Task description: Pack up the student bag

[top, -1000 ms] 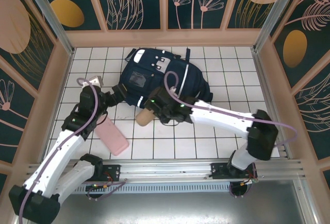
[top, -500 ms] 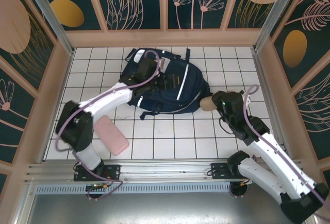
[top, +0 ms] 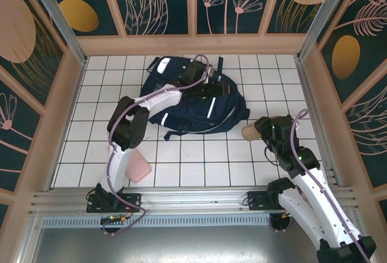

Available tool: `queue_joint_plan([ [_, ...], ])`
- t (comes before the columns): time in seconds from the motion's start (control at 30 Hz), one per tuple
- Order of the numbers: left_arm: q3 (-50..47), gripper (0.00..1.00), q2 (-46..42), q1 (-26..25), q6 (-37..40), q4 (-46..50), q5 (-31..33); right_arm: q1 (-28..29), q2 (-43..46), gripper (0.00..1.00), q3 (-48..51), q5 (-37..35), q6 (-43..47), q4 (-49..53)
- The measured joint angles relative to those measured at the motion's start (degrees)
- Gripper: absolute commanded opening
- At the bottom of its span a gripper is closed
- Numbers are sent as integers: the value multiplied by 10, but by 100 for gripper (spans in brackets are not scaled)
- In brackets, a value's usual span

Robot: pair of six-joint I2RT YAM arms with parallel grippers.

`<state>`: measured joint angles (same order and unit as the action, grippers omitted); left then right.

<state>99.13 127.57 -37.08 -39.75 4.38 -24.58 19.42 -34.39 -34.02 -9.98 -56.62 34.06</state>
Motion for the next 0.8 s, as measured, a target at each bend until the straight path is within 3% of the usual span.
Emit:
queue_joint_plan([
  [0.13,13,89,22,-5,-22,-28,-27,-9,0,45,21,14,9,-11],
  [0.27,26,55,41,-13,-35,-42,-38,-21,0,45,37,32,11,-15],
  [0.43,51,29,63,-12,-19,-16,-26,-35,0,45,41,52,12,-21],
  [0.6,64,16,79,-13,9,5,0,-38,8,45,46,65,12,-26],
  [0.67,65,3,81,-13,17,9,9,-40,15,45,47,69,12,-26],
  [0.8,66,0,81,-15,34,19,24,-41,24,45,48,71,12,-26],
])
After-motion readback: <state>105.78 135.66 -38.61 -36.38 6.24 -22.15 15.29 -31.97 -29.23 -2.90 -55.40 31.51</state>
